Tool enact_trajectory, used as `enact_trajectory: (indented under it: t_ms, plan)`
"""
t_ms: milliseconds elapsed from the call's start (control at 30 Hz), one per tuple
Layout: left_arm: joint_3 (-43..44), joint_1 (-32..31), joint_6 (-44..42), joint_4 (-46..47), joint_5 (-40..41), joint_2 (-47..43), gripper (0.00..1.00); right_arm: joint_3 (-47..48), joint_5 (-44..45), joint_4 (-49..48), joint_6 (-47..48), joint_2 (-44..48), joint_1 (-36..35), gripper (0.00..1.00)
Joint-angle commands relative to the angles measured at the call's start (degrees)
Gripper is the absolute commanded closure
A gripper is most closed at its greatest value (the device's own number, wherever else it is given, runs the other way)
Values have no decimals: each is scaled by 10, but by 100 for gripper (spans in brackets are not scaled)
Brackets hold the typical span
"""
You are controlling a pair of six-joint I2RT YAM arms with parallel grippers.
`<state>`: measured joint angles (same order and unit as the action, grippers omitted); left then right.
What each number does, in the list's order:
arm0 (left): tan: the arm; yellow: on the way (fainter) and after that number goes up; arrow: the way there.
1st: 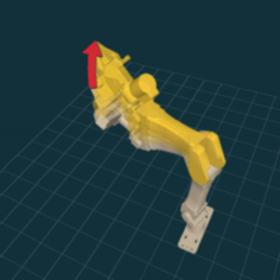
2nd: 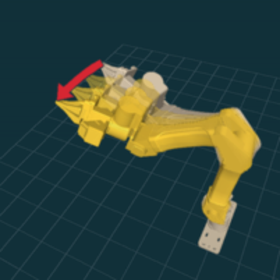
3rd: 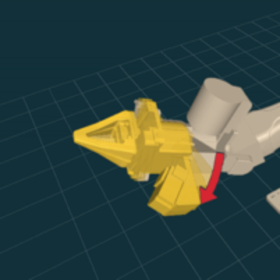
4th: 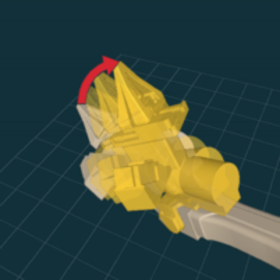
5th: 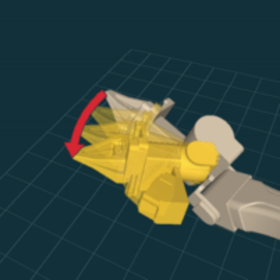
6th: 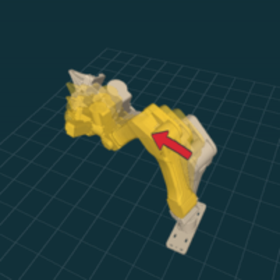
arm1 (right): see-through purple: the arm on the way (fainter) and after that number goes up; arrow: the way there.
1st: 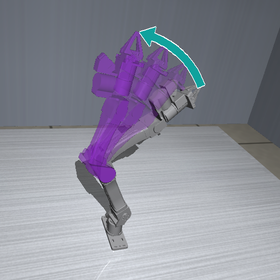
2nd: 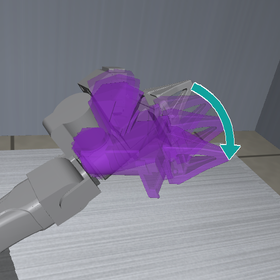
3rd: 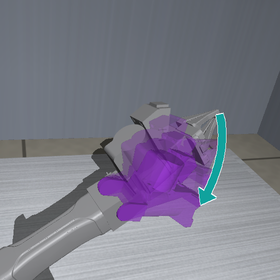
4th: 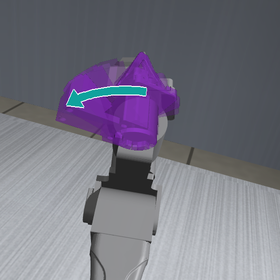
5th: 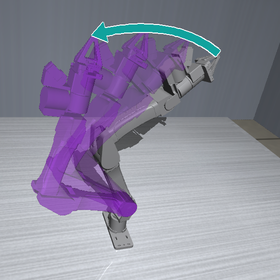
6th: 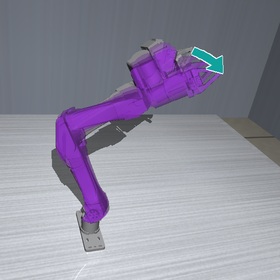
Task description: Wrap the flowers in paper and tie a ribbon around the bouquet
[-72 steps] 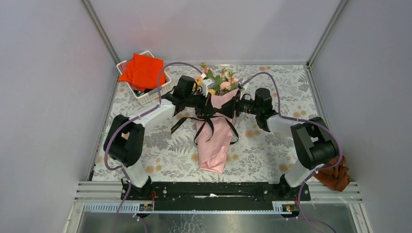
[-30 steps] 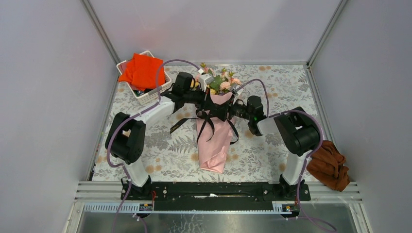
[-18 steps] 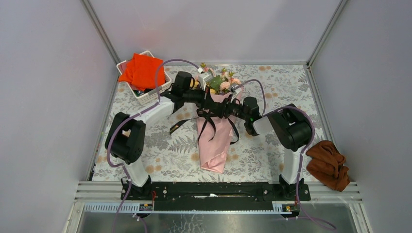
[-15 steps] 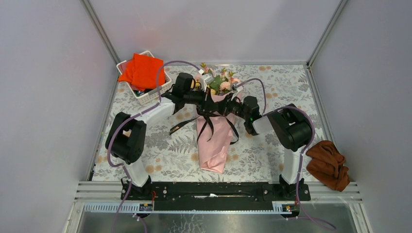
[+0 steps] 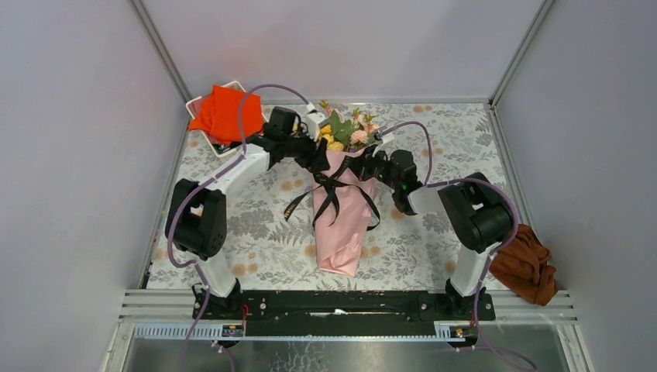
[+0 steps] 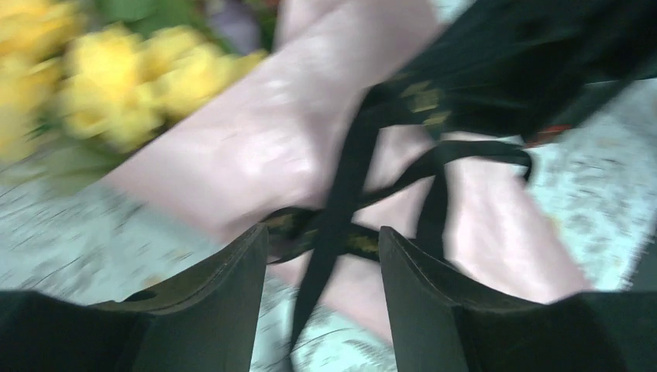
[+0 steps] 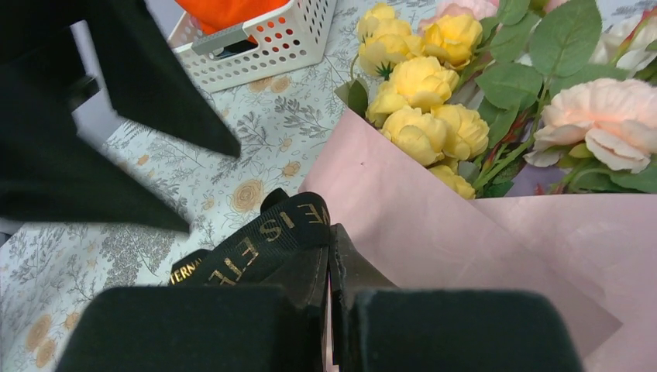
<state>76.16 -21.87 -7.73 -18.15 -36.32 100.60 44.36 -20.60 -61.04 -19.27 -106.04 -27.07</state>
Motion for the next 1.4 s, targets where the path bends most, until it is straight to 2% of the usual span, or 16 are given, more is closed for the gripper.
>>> enact_trajectory:
  t_ms: [0,200,300,400,533,600,667,700,900,1167,1367]
  plan:
    - [1,45,-60,-23,105,18,38,3,8,24,38,39,2,100]
    - [40,44,-36,-65,93,90,29,18,3,66,57,51,2,100]
    - [47,44,-24,-57,87,108,30,22,-1,79,61,56,2,100]
    - [50,41,-23,-57,78,120,35,21,-1,86,64,62,2,100]
    - [43,39,-42,-87,57,122,53,32,23,123,77,79,3,100]
    - [32,39,-56,-89,50,114,72,50,56,165,90,92,5,100]
    - [24,39,-57,-85,50,106,95,67,107,202,108,105,11,100]
    - [19,40,-55,-77,52,99,100,76,128,223,122,112,14,100]
    - [2,43,-27,-35,53,39,100,139,189,380,231,112,19,100]
    - [4,41,-36,-37,-26,-81,100,131,188,433,250,89,19,100]
    - [49,41,-23,-64,-79,-101,100,114,138,449,257,77,20,100]
